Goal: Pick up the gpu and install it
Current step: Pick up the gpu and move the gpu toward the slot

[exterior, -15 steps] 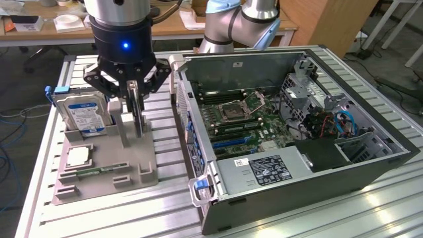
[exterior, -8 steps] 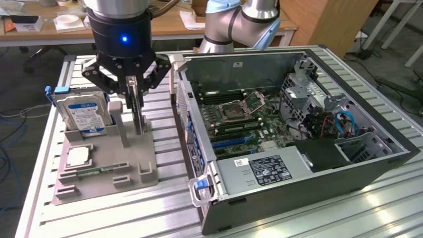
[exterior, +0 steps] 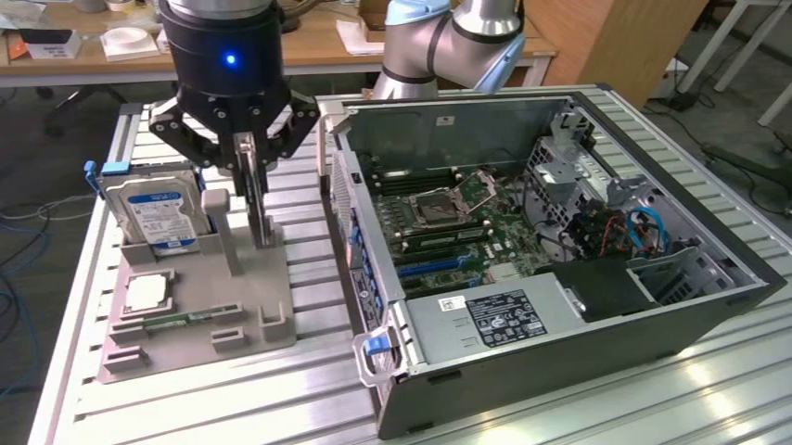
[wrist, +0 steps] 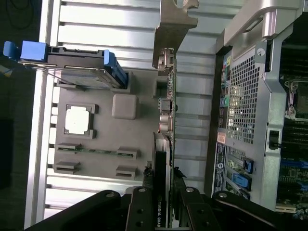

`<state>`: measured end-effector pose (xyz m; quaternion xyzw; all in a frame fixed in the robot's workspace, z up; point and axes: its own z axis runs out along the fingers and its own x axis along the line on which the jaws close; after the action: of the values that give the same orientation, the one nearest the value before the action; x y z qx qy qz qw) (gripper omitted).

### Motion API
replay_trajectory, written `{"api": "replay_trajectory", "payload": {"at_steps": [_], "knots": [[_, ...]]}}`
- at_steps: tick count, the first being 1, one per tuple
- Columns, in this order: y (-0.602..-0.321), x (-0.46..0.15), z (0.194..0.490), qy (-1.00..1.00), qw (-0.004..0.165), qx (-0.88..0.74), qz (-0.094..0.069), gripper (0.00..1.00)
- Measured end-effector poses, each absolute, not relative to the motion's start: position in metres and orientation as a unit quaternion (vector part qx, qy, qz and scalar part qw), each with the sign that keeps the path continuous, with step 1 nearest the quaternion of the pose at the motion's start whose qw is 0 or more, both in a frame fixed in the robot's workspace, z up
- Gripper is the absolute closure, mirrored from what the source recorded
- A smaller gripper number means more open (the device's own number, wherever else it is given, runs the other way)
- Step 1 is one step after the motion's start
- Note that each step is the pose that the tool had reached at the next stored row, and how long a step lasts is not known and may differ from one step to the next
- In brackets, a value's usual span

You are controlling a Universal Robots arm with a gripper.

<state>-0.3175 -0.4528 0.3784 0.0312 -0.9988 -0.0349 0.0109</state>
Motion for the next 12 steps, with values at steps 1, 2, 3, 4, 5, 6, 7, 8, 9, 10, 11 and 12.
{"api": "replay_trajectory", "payload": {"at_steps": [1,2,3,4,5,6,7,8,9,10,11,12], "knots": [[-0.453,-0.317,0.379,-0.999,0.011,0.031,-0.035,0.74],[-0.453,-0.318,0.380,-0.999,0.011,0.031,-0.035,0.74],[-0.453,-0.317,0.381,-0.999,0.011,0.031,-0.035,0.74],[-0.453,-0.317,0.382,-0.999,0.011,0.031,-0.035,0.74],[-0.453,-0.317,0.383,-0.999,0.011,0.031,-0.035,0.74],[-0.453,-0.317,0.384,-0.999,0.011,0.031,-0.035,0.74],[-0.453,-0.317,0.385,-0.999,0.011,0.031,-0.035,0.74],[-0.453,-0.317,0.386,-0.999,0.011,0.031,-0.035,0.74],[-0.453,-0.317,0.387,-0.999,0.011,0.031,-0.035,0.74],[-0.453,-0.317,0.388,-0.999,0.011,0.031,-0.035,0.74],[-0.453,-0.317,0.389,-0.999,0.011,0.031,-0.035,0.74],[-0.453,-0.318,0.390,-0.999,0.011,0.031,-0.035,0.74]]}}
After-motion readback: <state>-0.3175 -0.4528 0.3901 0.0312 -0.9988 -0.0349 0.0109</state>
